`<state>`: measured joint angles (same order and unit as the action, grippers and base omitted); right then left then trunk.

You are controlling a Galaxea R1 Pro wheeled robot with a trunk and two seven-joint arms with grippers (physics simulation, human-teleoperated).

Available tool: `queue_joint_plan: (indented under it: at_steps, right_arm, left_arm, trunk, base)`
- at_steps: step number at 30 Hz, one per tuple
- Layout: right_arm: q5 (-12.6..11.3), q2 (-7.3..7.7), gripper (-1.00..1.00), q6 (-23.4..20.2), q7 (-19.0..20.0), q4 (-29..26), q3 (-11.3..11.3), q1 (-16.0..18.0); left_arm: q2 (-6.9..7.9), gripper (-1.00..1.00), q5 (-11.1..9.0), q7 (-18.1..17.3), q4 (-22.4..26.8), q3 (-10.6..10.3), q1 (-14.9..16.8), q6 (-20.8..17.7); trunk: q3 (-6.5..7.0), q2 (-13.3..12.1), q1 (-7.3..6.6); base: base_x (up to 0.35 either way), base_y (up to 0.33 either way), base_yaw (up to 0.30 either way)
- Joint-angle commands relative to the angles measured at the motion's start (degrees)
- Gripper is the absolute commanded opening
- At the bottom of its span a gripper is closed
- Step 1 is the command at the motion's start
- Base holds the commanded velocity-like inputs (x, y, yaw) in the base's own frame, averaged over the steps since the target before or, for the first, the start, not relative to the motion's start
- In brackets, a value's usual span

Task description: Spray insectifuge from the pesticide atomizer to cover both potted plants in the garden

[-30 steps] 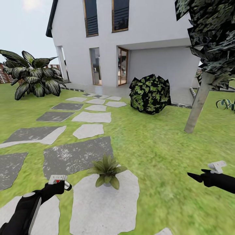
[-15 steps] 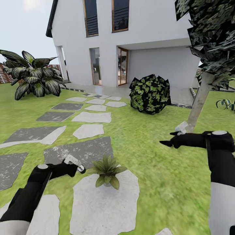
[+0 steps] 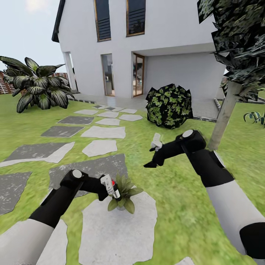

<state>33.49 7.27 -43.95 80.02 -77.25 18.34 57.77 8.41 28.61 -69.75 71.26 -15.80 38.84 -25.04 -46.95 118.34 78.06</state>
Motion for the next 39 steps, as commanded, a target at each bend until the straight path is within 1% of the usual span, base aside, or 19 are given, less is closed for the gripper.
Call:
queue_joint_plan:
  at_steps: [1, 2, 3, 5, 7, 9, 12, 14, 15, 17, 18, 19, 20, 22, 26, 33, 35, 37, 39]
  right_arm:
    - [-0.2, -0.07, 1.0, -0.7, 0.4, -0.7, 1.1, 0.0]
    - [-1.0, -0.19, 1.0, -1.3, 0.4, -2.0, 2.8, -0.1]
    - [-1.8, -0.27, -1.0, -1.9, 0.4, -3.0, 4.0, -0.1]
    - [-2.3, -0.32, -1.0, -2.4, 0.4, -3.7, 4.8, -0.2]
    - [-2.8, -0.33, -1.0, -3.0, 0.4, -4.3, 5.8, -0.2]
    - [-3.0, -0.23, -1.0, -3.2, 0.4, -4.5, 6.7, -0.3]
    - [-3.1, 0.26, -1.0, -3.3, 0.4, -4.7, 8.2, -0.2]
    - [-3.1, 0.64, -1.0, -3.4, 0.4, -4.8, 8.9, -0.2]
    - [-3.1, 0.69, -1.0, -3.4, 0.4, -4.8, 9.0, -0.2]
    - [-3.1, 0.87, -1.0, -3.4, 0.4, -4.8, 9.3, -0.2]
    - [-3.1, 0.89, -1.0, -3.4, 0.4, -4.8, 9.3, -0.2]
    - [-3.1, 0.93, -1.0, -3.4, 0.4, -4.8, 9.3, -0.2]
    - [-3.1, 0.92, -1.0, -3.4, 0.4, -4.8, 9.3, -0.2]
    - [-3.1, 0.91, -1.0, -3.4, 0.4, -4.8, 9.3, -0.2]
    - [-3.1, 0.74, -1.0, -3.4, 0.4, -4.8, 9.3, -0.2]
    - [-3.1, 0.46, -1.0, -3.5, 0.4, -4.8, 9.2, -0.2]
    - [-3.1, 0.42, -1.0, -3.5, 0.4, -4.8, 9.2, -0.2]
    - [-3.1, 0.34, -1.0, -3.5, 0.4, -4.8, 9.2, -0.1]
    - [-3.1, 0.32, -1.0, -3.5, 0.4, -4.8, 9.2, -0.1]
  left_arm:
    - [-0.04, -1.0, 0.2, -0.3, -0.5, -0.3, 0.1, -0.1]
    - [-0.23, -1.0, 0.2, -0.3, -1.3, -0.5, 0.1, 0.8]
    - [-0.36, -1.0, 0.2, -0.4, -1.9, -0.8, 0.1, 1.5]
    - [-0.44, -1.0, 0.2, -0.8, -2.2, -1.3, 0.2, 2.1]
    - [-0.55, -1.0, 0.3, -2.0, -2.5, -2.3, 0.2, 3.4]
    - [-0.7, -1.0, 0.4, -3.0, -2.5, -2.7, 0.3, 3.9]
    - [-1.62, -1.0, 0.4, -3.8, -2.4, -3.5, 0.6, 4.2]
    - [-2.59, -1.0, 0.4, -4.1, -2.2, -4.8, 0.7, 4.4]
    - [-2.9, -1.0, 0.4, -4.1, -2.2, -5.0, 0.7, 4.4]
    - [-4.38, -1.0, 0.4, -4.2, -2.1, -5.7, 0.8, 4.5]
    - [-4.78, -1.0, 0.4, -4.2, -2.1, -5.8, 0.8, 4.5]
    - [-5.57, -1.0, 0.4, -4.3, -2.1, -6.0, 0.8, 4.5]
    - [-5.95, -1.0, 0.4, -4.3, -2.1, -6.0, 0.8, 4.5]
    - [-7.3, -1.0, 0.5, -4.3, -2.0, -6.2, 1.2, 4.5]
    - [-9.43, -1.0, 0.7, -3.8, -2.1, -6.2, 2.1, 4.4]
    - [-11.09, -1.0, 0.7, -2.1, -2.4, -5.9, 4.4, 3.5]
    - [-11.43, -1.0, 0.6, -0.7, -2.5, -5.8, 4.7, 3.2]
    - [-11.86, -1.0, 0.6, 1.0, -2.5, -5.7, 4.8, 2.2]
    - [-12.18, -1.0, 0.6, 1.6, -2.5, -5.7, 4.9, 1.6]
  trunk:
    - [-0.06, 0.0, -0.01]
    - [-0.06, 0.0, -0.01]
    - [-0.06, 0.0, -0.01]
    - [-0.06, 0.0, -0.01]
    - [-0.06, 0.0, -0.01]
    - [-0.06, 0.0, -0.01]
    - [-0.06, 0.0, -0.01]
    - [-0.06, 0.0, -0.01]
    - [-0.06, 0.0, -0.01]
    - [-0.06, 0.0, -0.01]
    - [-0.06, 0.0, -0.01]
    - [-0.06, 0.0, -0.01]
    - [-0.06, 0.0, -0.01]
    - [-0.06, 0.0, -0.01]
    - [-0.06, 0.0, -0.01]
    - [-0.06, 0.0, -0.01]
    - [-0.06, 0.0, -0.01]
    - [-0.06, 0.0, -0.01]
    - [-0.06, 0.0, -0.01]
  base:
    - [0.0, 0.0, 0.0]
    - [0.0, 0.0, 0.0]
    - [0.0, 0.0, 0.0]
    - [0.0, 0.0, 0.0]
    - [0.0, 0.0, 0.0]
    - [0.0, 0.0, 0.0]
    - [0.0, 0.0, 0.0]
    - [0.0, 0.0, 0.0]
    - [0.0, 0.0, 0.0]
    - [0.0, 0.0, 0.0]
    - [0.0, 0.0, 0.0]
    - [0.0, 0.0, 0.0]
    - [0.0, 0.0, 0.0]
    - [0.0, 0.0, 0.0]
    - [0.0, 0.0, 0.0]
    - [0.0, 0.0, 0.0]
    - [0.0, 0.0, 0.0]
    - [0.0, 0.0, 0.0]
    - [0.0, 0.0, 0.0]
